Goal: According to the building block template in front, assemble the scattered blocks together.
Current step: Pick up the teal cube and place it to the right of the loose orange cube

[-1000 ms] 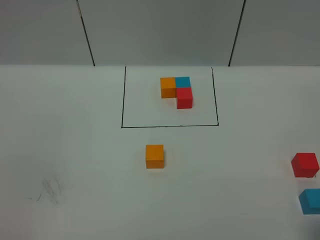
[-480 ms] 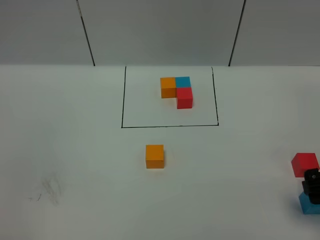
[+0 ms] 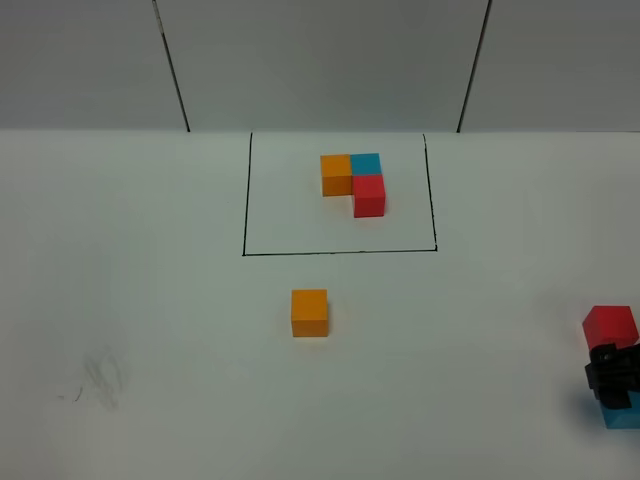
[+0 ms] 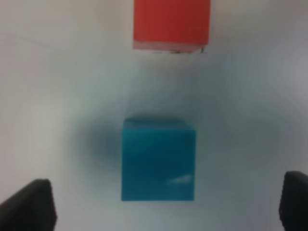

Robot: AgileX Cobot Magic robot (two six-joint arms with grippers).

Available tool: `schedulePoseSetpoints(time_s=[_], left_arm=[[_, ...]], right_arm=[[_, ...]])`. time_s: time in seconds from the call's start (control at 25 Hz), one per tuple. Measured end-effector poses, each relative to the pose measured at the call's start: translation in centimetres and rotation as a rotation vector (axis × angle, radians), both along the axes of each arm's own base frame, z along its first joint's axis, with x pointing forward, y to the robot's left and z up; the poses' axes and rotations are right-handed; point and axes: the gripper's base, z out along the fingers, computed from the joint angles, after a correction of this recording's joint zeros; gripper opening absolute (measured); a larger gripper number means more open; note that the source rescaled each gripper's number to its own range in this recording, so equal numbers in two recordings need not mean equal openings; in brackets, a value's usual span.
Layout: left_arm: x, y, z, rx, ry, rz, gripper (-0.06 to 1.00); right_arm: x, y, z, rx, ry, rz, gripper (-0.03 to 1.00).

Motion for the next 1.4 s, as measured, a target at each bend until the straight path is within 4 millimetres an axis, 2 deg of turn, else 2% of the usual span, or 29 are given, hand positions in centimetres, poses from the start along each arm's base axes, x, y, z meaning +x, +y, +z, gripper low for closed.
schedulePoseSetpoints(time_s=[0.52, 0.88, 0.96, 1.04, 1.12, 1.2, 1.24, 1.4], left_arm=[[0.0, 0.0, 0.0, 0.000, -0.001, 0.000, 0.33], [0.0, 0.0, 0.0, 0.000, -0.001, 0.000, 0.33], [0.0, 0.0, 0.0, 0.000, -0.001, 0.000, 0.33], [0.0, 0.0, 0.0, 0.000, -0.001, 0.000, 0.33], [0.0, 0.0, 0.0, 0.000, -0.001, 0.000, 0.33], [0.0, 0.0, 0.0, 0.000, -0.001, 0.000, 0.33], [0.0, 0.0, 0.0, 0.000, -0.001, 0.000, 0.33], [0.0, 0.0, 0.0, 0.000, -0.001, 0.000, 0.33]], right_arm=[[1.5, 0.3, -3.8, 0.014, 0.078, 0.004, 0.91], [1.9, 0.1, -5.4, 0.017, 0.110, -0.007, 0.80], [1.9, 0.1, -5.5, 0.017, 0.112, -0.007, 0.76], [1.9, 0.1, -5.6, 0.018, 0.110, -0.007, 0.68], [1.9, 0.1, -5.6, 0.018, 0.109, -0.007, 0.55], [1.9, 0.1, -5.6, 0.018, 0.109, -0.007, 0.33], [1.9, 0.1, -5.6, 0.019, 0.109, -0.008, 0.27], [1.8, 0.0, -5.5, 0.019, 0.118, -0.013, 0.28]])
